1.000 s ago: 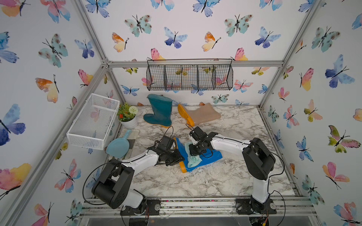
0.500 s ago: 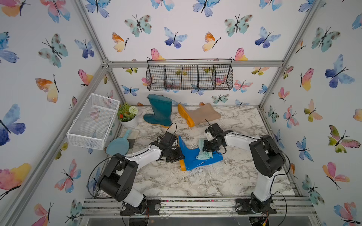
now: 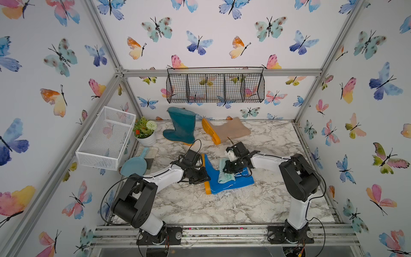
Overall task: Wipe the rubber boots with a cloth
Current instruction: Wipe the dirt off the rubber boot.
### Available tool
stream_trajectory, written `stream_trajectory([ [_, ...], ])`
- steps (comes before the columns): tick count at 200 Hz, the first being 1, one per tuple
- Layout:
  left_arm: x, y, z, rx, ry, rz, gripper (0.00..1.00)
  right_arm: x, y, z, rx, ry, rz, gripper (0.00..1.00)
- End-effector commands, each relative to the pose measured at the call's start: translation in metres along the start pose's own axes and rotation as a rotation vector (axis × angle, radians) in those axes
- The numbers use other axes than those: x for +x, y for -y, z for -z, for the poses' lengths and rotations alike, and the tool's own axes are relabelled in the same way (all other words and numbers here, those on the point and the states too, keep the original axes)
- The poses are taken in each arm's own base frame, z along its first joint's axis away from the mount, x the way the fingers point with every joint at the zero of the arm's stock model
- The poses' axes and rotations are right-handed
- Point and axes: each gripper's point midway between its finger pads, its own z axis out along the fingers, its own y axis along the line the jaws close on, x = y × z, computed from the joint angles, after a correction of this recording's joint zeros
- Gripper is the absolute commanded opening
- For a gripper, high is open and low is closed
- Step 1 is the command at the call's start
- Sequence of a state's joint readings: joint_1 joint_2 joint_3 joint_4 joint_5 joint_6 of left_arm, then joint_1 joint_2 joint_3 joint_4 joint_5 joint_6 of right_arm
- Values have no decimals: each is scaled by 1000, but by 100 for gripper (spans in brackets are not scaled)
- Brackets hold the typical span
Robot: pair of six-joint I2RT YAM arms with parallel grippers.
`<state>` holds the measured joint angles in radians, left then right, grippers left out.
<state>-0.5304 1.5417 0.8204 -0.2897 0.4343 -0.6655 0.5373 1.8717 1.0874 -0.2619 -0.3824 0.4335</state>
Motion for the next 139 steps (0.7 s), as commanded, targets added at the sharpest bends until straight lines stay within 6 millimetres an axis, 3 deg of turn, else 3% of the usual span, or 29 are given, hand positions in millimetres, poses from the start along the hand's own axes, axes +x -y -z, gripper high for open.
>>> stream_trajectory([
  [1,7,-5,-7,11,-8,-22,0,22,56,20,171,-51,-75,2],
  [15,8,-6,-8,19,-2,-10,0,15,34,19,113,-48,-57,3],
  [35,8,-5,-9,32,-2,1,0,8,-29,4,55,-33,53,3],
  [58,6,-2,-10,32,-7,-3,0,21,-112,-27,-59,-66,176,3],
  [72,3,0,-9,30,-7,-8,0,32,-135,-42,-96,-102,216,3],
  [81,2,1,-9,26,-8,-12,0,38,-130,-48,-86,-126,210,2],
  [92,0,3,-8,26,-8,-18,0,38,-105,-47,-6,-118,198,3],
  [107,0,3,-8,24,-9,-23,0,38,-50,-36,86,-126,127,3],
  [126,1,2,-8,26,-10,-26,0,33,22,-5,124,-100,-42,2],
  [139,3,0,-9,27,-10,-22,0,28,51,14,150,-70,-90,3],
])
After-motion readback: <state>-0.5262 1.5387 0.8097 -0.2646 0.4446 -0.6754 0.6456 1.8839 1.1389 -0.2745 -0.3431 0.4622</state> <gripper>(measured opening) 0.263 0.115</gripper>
